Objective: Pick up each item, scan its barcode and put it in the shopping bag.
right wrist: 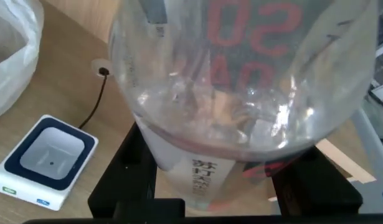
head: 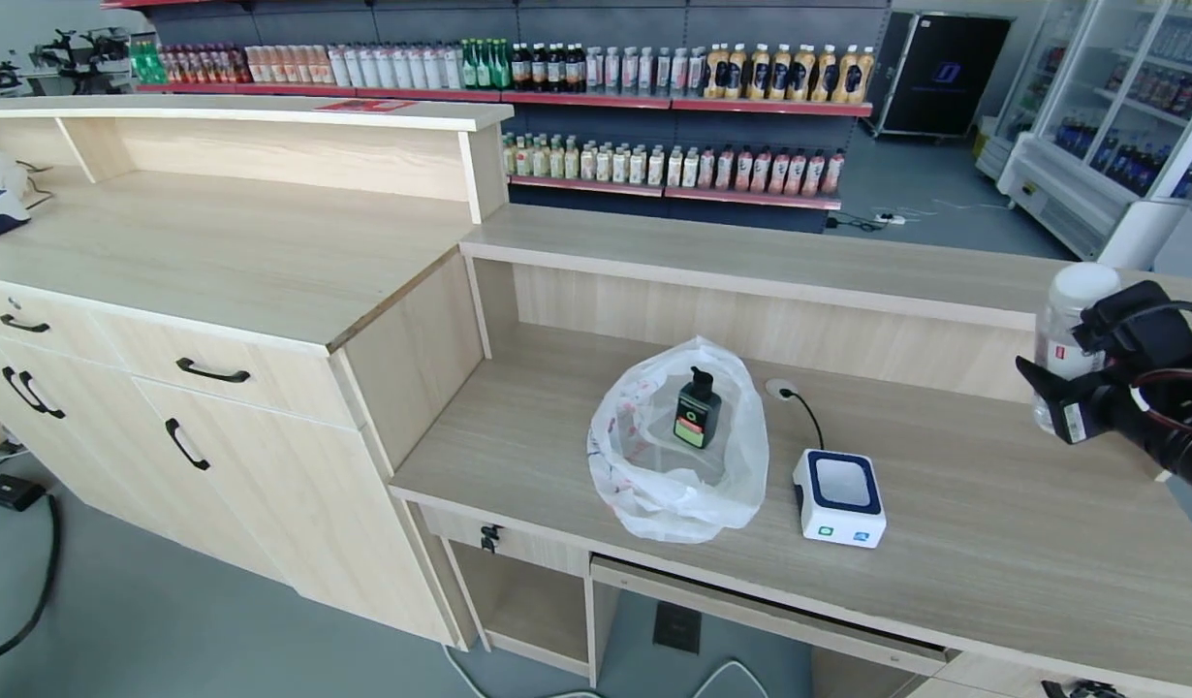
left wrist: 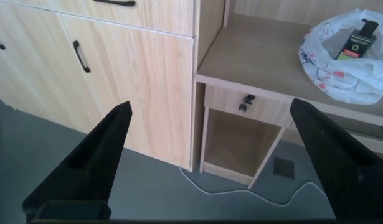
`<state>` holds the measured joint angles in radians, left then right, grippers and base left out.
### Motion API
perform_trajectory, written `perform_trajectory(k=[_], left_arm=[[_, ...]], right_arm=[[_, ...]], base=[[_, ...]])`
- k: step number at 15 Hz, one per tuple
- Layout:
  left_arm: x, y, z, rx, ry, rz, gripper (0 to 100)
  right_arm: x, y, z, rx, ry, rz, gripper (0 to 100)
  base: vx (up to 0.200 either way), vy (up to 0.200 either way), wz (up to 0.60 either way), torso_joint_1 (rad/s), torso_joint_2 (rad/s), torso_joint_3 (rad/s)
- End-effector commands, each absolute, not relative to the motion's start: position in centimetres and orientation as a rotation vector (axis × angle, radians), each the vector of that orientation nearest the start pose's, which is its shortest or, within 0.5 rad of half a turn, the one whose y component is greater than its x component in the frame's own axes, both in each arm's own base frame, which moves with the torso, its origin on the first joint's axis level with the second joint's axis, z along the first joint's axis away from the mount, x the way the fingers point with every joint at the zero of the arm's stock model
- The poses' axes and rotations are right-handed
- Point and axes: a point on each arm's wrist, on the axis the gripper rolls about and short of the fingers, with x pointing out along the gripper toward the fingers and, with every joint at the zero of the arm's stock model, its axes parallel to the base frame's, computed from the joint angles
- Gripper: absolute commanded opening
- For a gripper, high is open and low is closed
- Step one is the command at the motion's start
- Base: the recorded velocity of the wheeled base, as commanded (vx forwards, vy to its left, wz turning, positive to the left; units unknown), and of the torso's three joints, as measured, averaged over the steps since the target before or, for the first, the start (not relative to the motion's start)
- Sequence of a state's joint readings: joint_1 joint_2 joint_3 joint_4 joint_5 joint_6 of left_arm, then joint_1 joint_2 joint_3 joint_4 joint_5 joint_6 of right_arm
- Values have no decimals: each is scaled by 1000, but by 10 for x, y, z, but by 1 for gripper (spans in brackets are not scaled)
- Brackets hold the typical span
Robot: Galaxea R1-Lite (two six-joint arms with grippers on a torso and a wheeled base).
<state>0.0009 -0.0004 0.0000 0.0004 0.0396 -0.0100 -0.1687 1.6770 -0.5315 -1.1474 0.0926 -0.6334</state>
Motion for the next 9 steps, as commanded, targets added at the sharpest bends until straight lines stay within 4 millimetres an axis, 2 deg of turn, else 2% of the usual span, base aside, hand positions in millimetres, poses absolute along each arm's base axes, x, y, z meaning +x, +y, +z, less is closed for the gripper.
perform_trajectory(k=[1, 4, 9], left_arm=[[-23, 1, 75, -11, 0, 41, 100], [-23, 1, 75, -11, 0, 41, 100], [-23, 1, 75, -11, 0, 40, 100]], right_arm=[[299, -42, 138, -648, 36, 52, 0], [320, -40, 120, -726, -66, 203, 0], [344, -40, 93, -805, -171, 481, 0]], base=[[0, 0, 0, 0, 0, 0], [0, 0, 0, 0, 0, 0], [0, 0, 0, 0, 0, 0]])
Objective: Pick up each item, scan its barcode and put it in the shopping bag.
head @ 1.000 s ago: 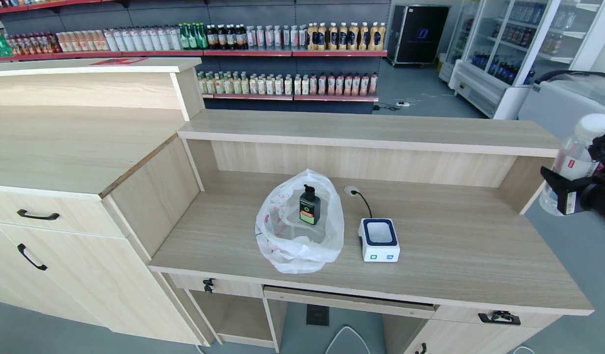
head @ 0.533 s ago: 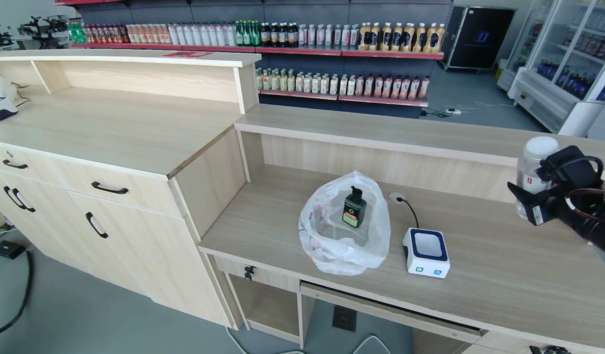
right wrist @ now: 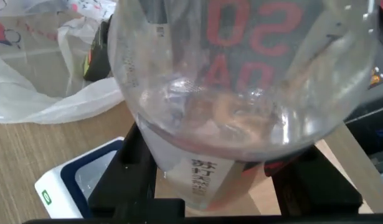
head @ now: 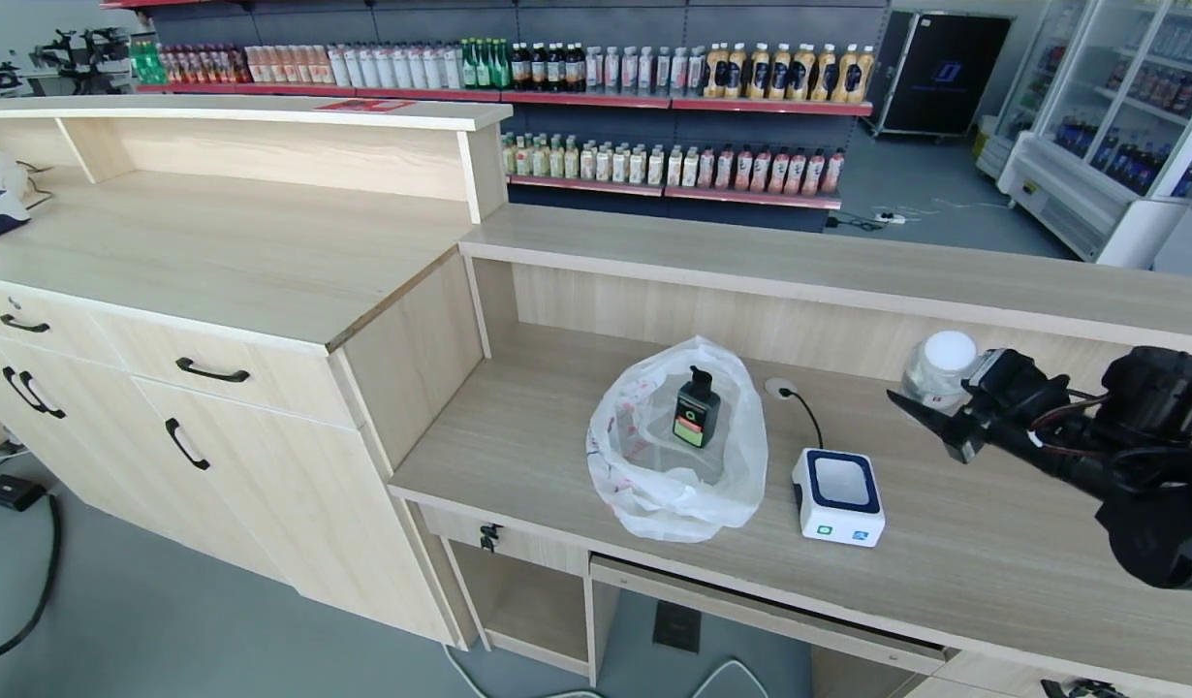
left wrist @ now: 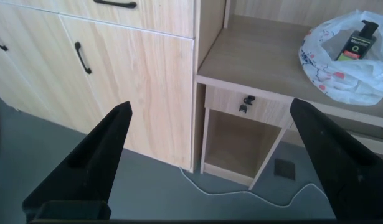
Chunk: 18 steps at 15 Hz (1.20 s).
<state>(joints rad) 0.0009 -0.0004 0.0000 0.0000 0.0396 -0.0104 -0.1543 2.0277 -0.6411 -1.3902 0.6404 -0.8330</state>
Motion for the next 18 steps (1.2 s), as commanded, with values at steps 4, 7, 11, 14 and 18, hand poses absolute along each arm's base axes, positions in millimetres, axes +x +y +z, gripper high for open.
perform_trajectory(k=[4, 7, 11, 14, 18], left_arm=[[-23, 1, 75, -11, 0, 41, 100], [-23, 1, 75, -11, 0, 41, 100], [-23, 1, 75, -11, 0, 41, 100], [-23, 1, 75, -11, 0, 41, 100], [-23, 1, 75, -11, 0, 41, 100]], right_arm=[[348, -39, 75, -833, -226, 640, 0], [362, -41, 64, -886, -279, 685, 0], [373, -44, 52, -947, -302, 691, 0], [375, -46, 39, -986, -315, 719, 0], [385, -48, 35, -1002, -334, 713, 0]], base=[[0, 0, 0, 0, 0, 0], [0, 0, 0, 0, 0, 0], [0, 0, 0, 0, 0, 0], [0, 0, 0, 0, 0, 0], [0, 0, 0, 0, 0, 0]])
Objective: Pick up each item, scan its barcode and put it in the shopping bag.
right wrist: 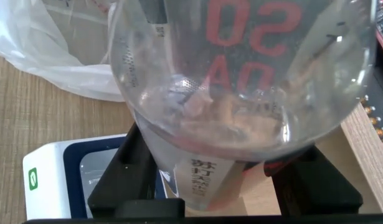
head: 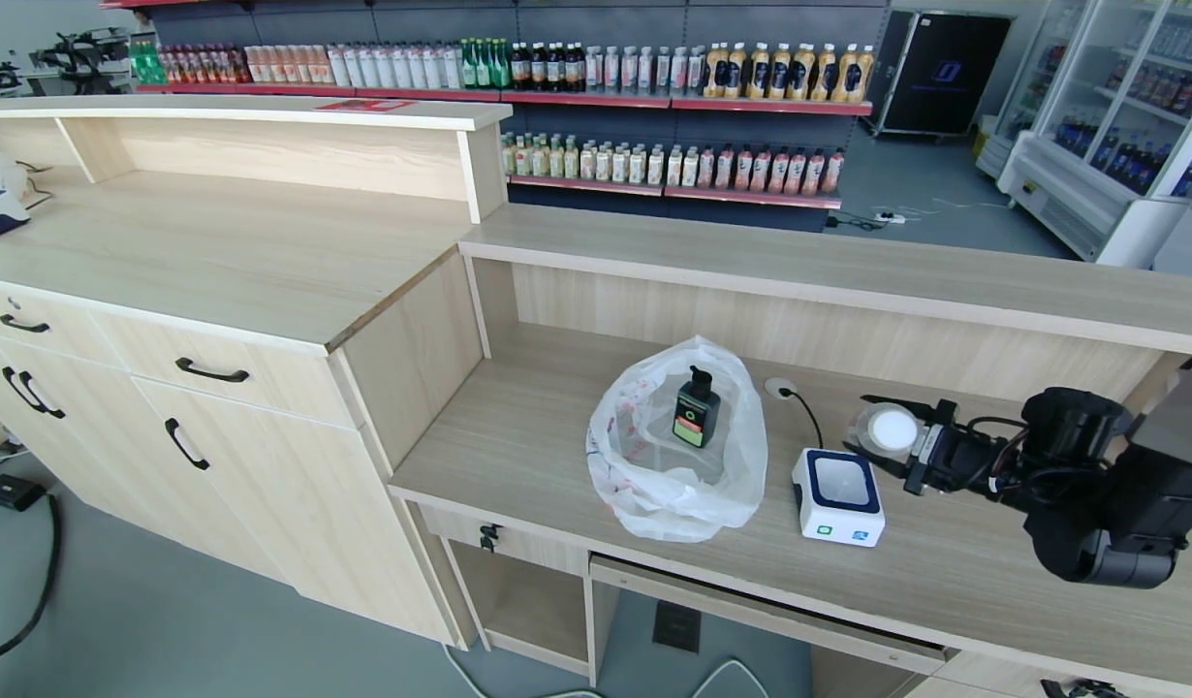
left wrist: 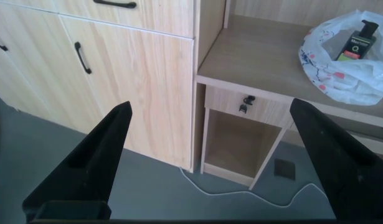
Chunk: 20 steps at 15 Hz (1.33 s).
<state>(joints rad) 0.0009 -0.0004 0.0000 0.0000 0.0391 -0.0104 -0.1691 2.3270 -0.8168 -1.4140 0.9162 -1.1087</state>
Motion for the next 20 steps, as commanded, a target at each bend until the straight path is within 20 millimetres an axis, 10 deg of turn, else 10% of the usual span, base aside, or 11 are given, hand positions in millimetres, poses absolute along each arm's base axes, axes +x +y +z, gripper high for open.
perform_trajectory(k=[1, 20], left_arm=[[-23, 1, 75, -11, 0, 41, 100], [-23, 1, 75, -11, 0, 41, 100]], right_arm=[[387, -48, 35, -1004, -338, 711, 0], [399, -38, 11, -1002, -360, 735, 0]], base=[[0, 0, 0, 0, 0, 0], [0, 0, 0, 0, 0, 0]])
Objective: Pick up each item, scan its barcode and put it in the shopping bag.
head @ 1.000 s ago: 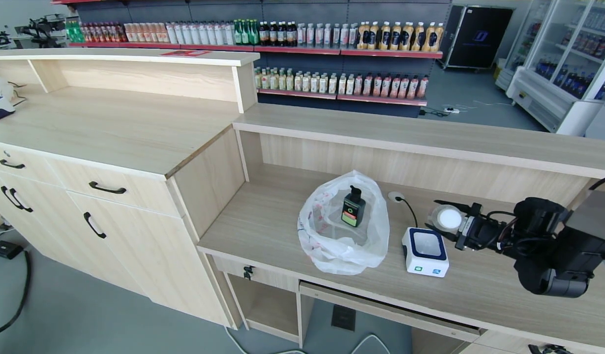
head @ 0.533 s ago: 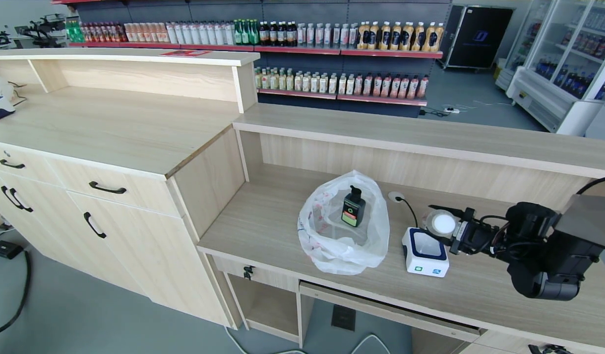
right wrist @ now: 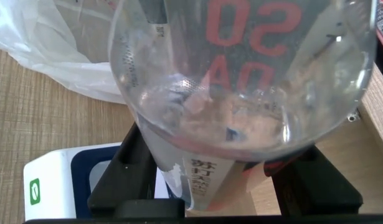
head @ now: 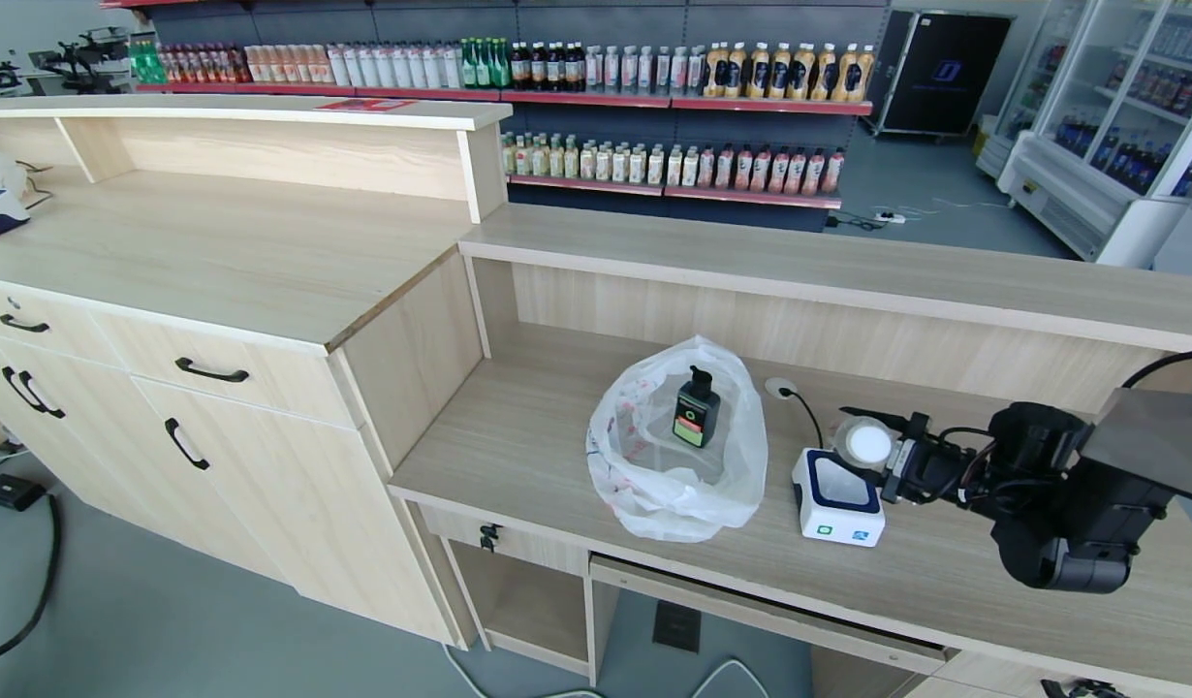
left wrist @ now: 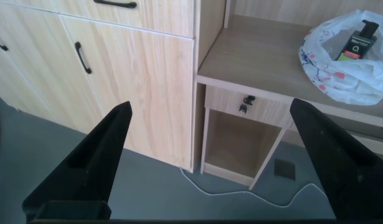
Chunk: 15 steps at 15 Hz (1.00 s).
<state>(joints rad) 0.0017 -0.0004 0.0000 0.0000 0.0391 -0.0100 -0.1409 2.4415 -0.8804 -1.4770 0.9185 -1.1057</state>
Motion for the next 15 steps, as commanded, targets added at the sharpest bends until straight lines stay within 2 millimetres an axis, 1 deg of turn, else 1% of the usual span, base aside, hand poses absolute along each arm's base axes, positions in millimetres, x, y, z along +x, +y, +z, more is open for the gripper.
perform_trajectory(k=[1, 6, 11, 13, 14, 15], left_arm=[[-23, 1, 75, -11, 0, 41, 100], [-23, 1, 75, -11, 0, 40, 100], [-23, 1, 75, -11, 0, 41, 100], [-23, 1, 75, -11, 0, 41, 100], [-23, 1, 75, -11, 0, 41, 100], [-23, 1, 75, -11, 0, 41, 100]], right_arm=[[399, -38, 10, -1002, -360, 735, 0], [406, -33, 8, -998, -399, 771, 0], [407, -32, 2, -992, -393, 780, 0], [408, -31, 4, -995, -398, 779, 0], [408, -31, 8, -998, -405, 777, 0], [406, -30, 22, -1005, -422, 767, 0]], base=[[0, 0, 0, 0, 0, 0], [0, 0, 0, 0, 0, 0], [0, 0, 0, 0, 0, 0], [0, 0, 0, 0, 0, 0], [0, 0, 0, 0, 0, 0], [0, 0, 0, 0, 0, 0]])
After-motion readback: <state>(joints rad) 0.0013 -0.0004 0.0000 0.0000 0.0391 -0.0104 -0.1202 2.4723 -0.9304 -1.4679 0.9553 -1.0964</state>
